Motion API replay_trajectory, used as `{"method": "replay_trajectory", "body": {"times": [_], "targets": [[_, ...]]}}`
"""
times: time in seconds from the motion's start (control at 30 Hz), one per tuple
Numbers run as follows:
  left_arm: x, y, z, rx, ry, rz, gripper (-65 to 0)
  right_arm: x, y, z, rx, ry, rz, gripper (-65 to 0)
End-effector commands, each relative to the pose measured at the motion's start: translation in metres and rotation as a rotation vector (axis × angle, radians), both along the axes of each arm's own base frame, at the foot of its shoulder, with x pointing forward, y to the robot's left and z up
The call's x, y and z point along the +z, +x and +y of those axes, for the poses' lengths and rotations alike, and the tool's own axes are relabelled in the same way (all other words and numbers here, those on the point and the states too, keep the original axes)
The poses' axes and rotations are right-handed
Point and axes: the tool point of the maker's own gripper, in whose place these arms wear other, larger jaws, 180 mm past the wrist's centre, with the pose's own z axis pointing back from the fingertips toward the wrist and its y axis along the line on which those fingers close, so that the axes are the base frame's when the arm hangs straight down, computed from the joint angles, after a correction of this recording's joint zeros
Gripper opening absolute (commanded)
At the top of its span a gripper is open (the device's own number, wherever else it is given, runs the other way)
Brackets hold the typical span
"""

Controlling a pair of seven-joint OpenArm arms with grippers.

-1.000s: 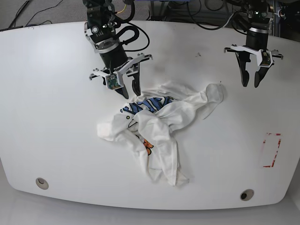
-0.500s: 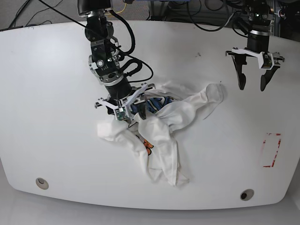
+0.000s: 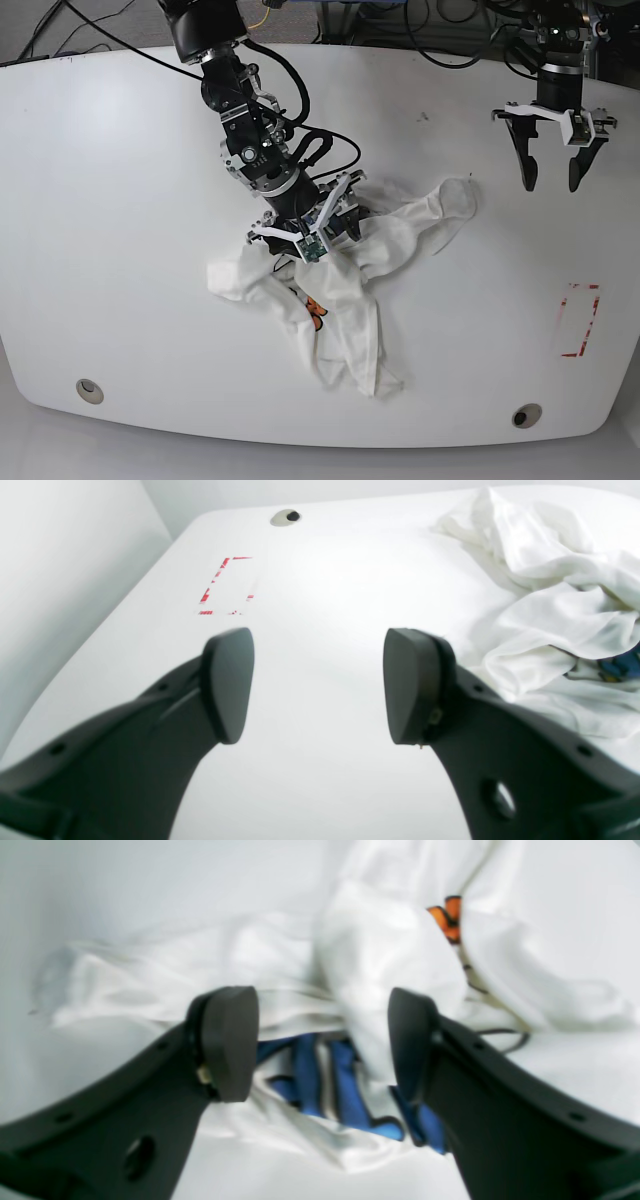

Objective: Layout the t-shirt on the table in an organized manner, then fold the t-shirt properly
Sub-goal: 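Close the right gripper on a fold of the t-shirt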

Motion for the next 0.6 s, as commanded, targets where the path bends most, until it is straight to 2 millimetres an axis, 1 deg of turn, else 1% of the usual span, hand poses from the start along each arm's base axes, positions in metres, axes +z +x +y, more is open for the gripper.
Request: {"method": "replay_trajectory", "body": {"times": [0.0, 0.13, 0.2, 0.23, 0.3, 0.37, 0.43, 0.57], "targets": [[0.011, 0.0, -0.001, -0.011, 0.004, -0.038, -26.5, 0.017, 0.013, -0.004, -0.014, 0.02, -0.062, -23.3], [0.011, -0.001, -0.001, -0.011, 0.004, -0.035, -26.5, 0.016, 0.015, -0.012, -0.011, -0.009, -0.07, -23.5], [0.011, -0.001, -0.001, -0.011, 0.004, -0.035, -26.5, 0.019, 0.02, -0.016, -0.006, -0.027, -0.085, -23.5], [0.011, -0.001, -0.001, -0.011, 0.004, -0.035, -26.5, 0.018, 0.021, -0.019, -0.008, -0.034, -0.082, -23.5], [0.01, -0.001, -0.001, -0.011, 0.003, -0.033, -26.5, 0.005, 0.023, -0.026, -0.012, -0.06, -0.055, -23.5], [0.01, -0.001, -0.001, -0.011, 0.005, -0.033, -26.5, -0.003, 0.024, -0.03, -0.01, -0.071, -0.045, -23.5], [0.01, -0.001, -0.001, -0.011, 0.005, -0.033, -26.5, -0.007, 0.026, -0.033, -0.012, -0.075, -0.048, -23.5], [0.01, -0.001, -0.001, -0.011, 0.005, -0.033, -26.5, -0.015, 0.026, -0.036, -0.015, -0.079, -0.039, -23.5]]}}
